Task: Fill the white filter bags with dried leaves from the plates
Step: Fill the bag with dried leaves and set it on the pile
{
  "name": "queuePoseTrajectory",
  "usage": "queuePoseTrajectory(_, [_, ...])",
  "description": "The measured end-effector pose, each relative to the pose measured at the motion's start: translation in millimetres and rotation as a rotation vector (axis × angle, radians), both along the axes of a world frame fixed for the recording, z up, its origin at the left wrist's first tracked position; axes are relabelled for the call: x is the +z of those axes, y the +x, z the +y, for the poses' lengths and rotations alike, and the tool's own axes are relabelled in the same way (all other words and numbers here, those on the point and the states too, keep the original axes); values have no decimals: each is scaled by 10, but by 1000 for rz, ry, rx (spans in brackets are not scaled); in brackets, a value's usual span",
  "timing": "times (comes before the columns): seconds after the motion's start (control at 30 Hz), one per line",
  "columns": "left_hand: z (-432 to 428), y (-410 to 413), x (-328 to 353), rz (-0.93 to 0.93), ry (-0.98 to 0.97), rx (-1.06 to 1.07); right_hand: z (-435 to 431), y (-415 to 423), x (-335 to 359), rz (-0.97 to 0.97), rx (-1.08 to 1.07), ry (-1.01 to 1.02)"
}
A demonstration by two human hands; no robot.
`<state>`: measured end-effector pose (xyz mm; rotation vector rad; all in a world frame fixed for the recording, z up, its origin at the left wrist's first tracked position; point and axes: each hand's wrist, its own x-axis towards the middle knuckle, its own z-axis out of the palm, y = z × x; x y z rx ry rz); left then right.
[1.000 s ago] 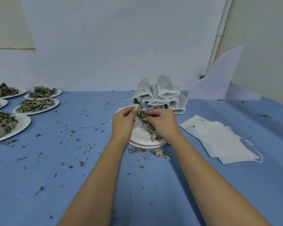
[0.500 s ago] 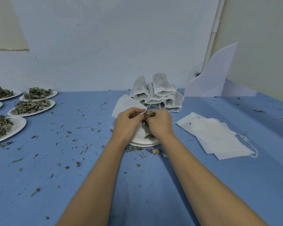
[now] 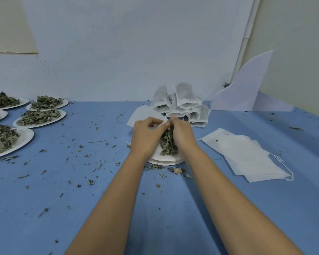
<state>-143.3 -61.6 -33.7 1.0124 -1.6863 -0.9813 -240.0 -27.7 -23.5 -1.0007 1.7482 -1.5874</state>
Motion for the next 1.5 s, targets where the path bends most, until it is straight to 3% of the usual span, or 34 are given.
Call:
queuePoseTrajectory(0.2, [-9,29,-15,19,-5,19,-19,35,90,-185,-11,-52])
queuePoseTrajectory(0.37, [6,13,-29,-18,-57,59,12,69,74,-20,-38,18])
queuePoseTrajectory(0.87, [37,38,-9,98,-76,189,88,-75,160,101,29,-124])
queuePoseTrajectory(1.17, [24,66,11,150,5,117,106,-151,83,452,76,-116])
queuePoseTrajectory(1.3, [42,40,9,166,7,79,93,-127,40,562,-58,-210])
queuePoseTrajectory(1.5, [30,-27,31,156,-53,230,42,-111,-51,882,-63,-217])
